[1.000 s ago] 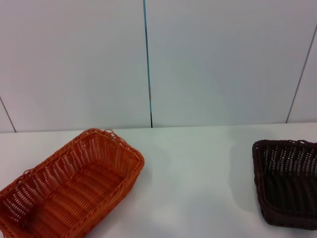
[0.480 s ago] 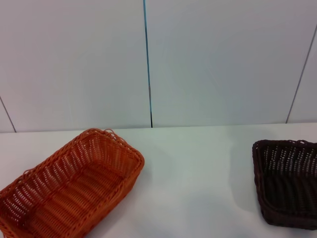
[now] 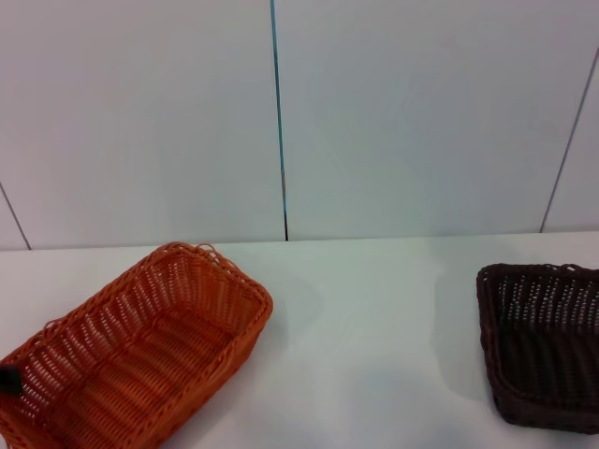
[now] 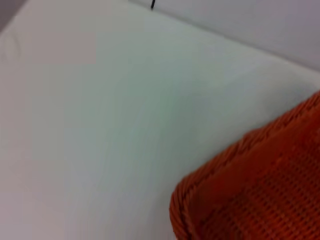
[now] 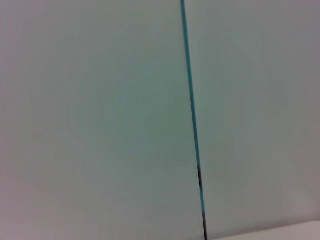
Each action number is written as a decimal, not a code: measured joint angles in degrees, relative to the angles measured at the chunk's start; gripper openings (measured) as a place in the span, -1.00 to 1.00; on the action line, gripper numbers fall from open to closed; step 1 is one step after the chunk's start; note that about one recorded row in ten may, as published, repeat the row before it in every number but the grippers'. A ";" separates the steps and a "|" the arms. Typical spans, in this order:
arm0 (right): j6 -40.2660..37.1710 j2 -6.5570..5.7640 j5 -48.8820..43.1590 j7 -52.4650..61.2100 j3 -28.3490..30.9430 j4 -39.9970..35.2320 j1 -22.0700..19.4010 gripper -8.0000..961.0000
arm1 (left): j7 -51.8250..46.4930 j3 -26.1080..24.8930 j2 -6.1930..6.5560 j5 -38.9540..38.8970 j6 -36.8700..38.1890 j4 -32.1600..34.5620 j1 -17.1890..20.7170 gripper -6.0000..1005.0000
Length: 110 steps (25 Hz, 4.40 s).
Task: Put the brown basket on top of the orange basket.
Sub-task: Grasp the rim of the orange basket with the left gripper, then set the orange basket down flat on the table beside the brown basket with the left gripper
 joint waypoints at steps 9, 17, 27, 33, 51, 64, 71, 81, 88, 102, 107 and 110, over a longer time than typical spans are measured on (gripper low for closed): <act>-1.17 -1.06 0.00 0.00 0.10 -0.90 1.21 0.89 | -0.28 -1.98 0.24 0.06 1.07 7.31 -2.41 0.78; -2.47 -1.53 0.00 0.00 0.25 -1.37 1.33 0.89 | 0.10 -1.97 0.58 0.06 5.92 14.86 -4.47 0.77; -3.82 -1.67 0.00 0.00 0.73 -1.37 1.18 0.89 | 0.14 -1.89 1.59 0.01 9.60 22.20 -6.48 0.75; -4.82 -1.98 0.00 0.00 0.82 -1.27 1.45 0.89 | 0.13 -1.92 2.09 0.04 10.66 24.64 -6.94 0.75; -6.74 -2.05 0.00 0.00 0.97 -1.38 1.67 0.89 | 0.43 -0.04 2.28 0.18 11.43 25.70 -7.16 -0.20; -6.88 -1.70 0.00 0.00 1.01 -1.62 1.78 0.88 | 3.49 0.19 3.05 0.21 9.19 26.81 -8.33 -0.66; -6.89 -1.70 0.00 0.00 1.00 -2.11 1.93 0.88 | 5.24 -0.30 6.17 0.09 5.38 28.83 -12.83 -0.69; -6.89 -1.57 -0.01 0.00 1.00 -2.87 1.86 0.88 | 12.14 -8.73 12.68 -2.30 -2.43 39.06 -21.39 -0.71; -8.57 -1.82 0.00 0.00 0.98 -4.74 2.23 0.88 | 13.40 -11.88 15.91 -5.78 -7.12 39.23 -23.74 -0.72; -8.96 -1.63 -0.01 0.00 0.85 -4.97 1.87 0.88 | 14.84 -11.23 16.17 -7.80 -6.49 44.23 -30.31 -0.72; -8.81 -1.68 0.00 0.00 0.82 -5.01 1.78 0.87 | 15.56 -11.22 15.52 -10.58 -2.89 47.24 -31.11 -0.72; -8.78 -1.72 0.00 0.00 0.72 -5.07 1.77 0.87 | 16.05 -11.17 14.83 -10.87 -0.91 47.76 -31.16 -0.72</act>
